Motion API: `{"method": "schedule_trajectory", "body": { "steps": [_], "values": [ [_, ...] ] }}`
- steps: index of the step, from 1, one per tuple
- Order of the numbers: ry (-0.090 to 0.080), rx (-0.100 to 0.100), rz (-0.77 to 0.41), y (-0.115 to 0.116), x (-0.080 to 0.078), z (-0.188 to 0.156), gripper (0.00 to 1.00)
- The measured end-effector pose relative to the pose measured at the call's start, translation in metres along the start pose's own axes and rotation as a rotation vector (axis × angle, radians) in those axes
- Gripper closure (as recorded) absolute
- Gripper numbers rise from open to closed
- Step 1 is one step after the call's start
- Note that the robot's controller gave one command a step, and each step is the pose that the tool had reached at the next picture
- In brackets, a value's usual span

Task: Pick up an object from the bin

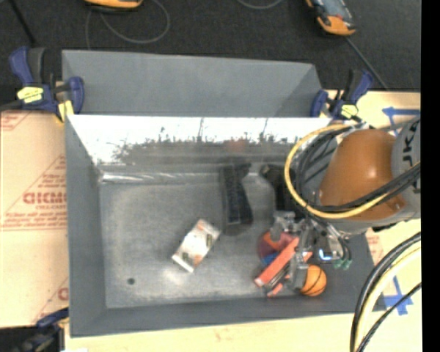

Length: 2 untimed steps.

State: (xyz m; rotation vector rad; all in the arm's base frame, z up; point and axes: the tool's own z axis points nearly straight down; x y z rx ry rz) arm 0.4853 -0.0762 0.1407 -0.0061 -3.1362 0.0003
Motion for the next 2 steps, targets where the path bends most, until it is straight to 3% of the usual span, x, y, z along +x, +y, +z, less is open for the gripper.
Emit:
{"method": "schedule_trajectory", "body": {
  "steps": [1,2],
  "values": [
    [-0.007,0.001,-0.003,0.000,-0.001,-0.004,0.00],
    [-0.016,0.002,-0.027,-0.025,-0.001,0.042,0.00]
  ]
}}
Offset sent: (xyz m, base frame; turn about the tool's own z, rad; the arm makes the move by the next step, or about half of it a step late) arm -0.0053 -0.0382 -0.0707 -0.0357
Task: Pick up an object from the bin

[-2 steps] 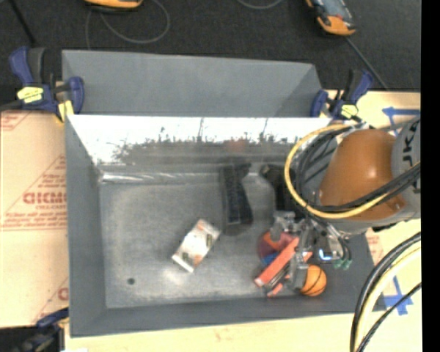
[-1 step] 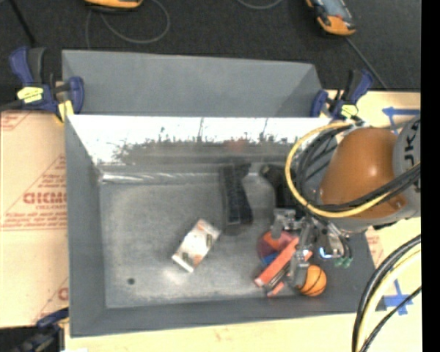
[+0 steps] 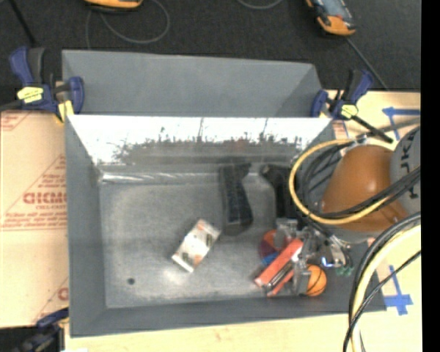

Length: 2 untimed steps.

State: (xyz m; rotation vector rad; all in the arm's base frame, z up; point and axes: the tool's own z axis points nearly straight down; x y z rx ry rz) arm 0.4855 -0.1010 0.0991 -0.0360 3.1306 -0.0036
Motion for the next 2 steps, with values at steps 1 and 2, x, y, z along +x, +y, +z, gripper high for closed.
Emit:
{"method": "schedule_trajectory", "body": {
  "steps": [1,2],
  "values": [
    [0.000,0.001,-0.002,-0.0091,-0.0078,0.0275,1.00],
    [0.000,0.000,-0.003,-0.0091,-0.0077,0.0275,1.00]
  ]
}}
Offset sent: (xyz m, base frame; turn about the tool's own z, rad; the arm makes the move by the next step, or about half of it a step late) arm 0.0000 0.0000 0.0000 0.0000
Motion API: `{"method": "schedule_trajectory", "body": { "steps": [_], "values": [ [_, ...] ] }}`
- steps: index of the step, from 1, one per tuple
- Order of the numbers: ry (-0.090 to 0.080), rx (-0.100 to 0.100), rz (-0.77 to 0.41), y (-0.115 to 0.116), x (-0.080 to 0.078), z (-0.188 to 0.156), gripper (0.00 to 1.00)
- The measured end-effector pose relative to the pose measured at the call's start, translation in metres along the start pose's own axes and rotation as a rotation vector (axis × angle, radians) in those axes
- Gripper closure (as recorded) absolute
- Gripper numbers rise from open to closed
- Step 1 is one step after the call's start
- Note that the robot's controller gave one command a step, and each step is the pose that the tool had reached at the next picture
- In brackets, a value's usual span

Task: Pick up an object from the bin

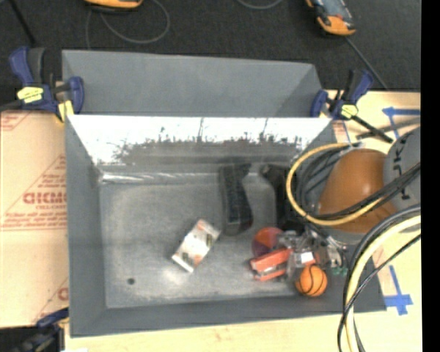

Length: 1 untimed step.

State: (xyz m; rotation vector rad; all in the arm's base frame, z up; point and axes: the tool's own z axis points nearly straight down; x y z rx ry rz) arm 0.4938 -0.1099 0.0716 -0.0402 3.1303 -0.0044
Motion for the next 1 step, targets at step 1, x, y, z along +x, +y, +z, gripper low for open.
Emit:
{"method": "schedule_trajectory", "body": {
  "steps": [1],
  "values": [
    [0.010,-0.002,0.008,-0.0037,0.0142,-0.1068,1.00]
  ]
}}
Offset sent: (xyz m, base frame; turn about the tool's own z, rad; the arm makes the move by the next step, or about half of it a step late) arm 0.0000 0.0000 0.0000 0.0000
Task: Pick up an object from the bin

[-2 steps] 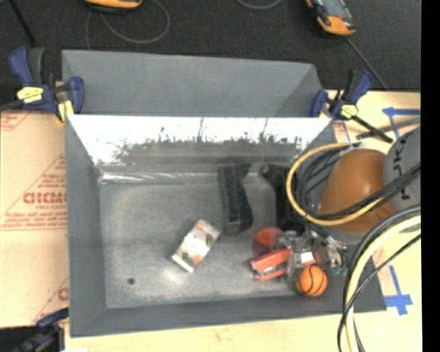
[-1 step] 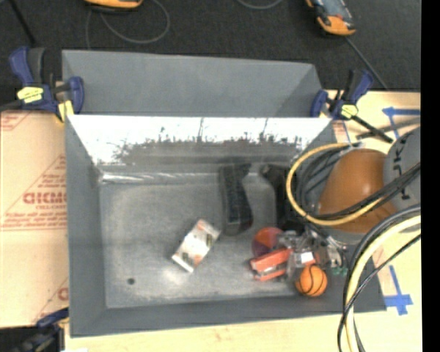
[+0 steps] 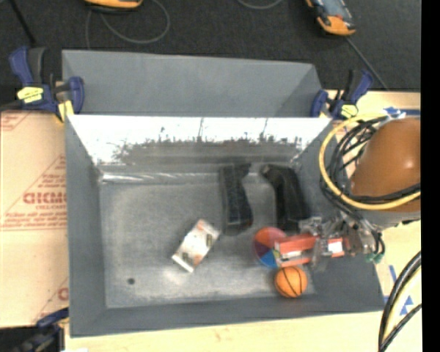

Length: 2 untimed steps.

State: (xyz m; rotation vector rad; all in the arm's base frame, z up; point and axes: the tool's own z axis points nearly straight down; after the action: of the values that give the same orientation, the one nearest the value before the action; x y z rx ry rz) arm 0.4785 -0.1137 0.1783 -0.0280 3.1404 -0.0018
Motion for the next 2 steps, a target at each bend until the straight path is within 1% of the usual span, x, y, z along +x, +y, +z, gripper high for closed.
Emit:
{"method": "schedule_trajectory", "body": {
  "steps": [1,2],
  "values": [
    [0.000,0.000,-0.001,0.000,0.000,0.000,1.00],
    [-0.001,0.000,-0.021,-0.001,0.006,-0.106,1.00]
  ]
}}
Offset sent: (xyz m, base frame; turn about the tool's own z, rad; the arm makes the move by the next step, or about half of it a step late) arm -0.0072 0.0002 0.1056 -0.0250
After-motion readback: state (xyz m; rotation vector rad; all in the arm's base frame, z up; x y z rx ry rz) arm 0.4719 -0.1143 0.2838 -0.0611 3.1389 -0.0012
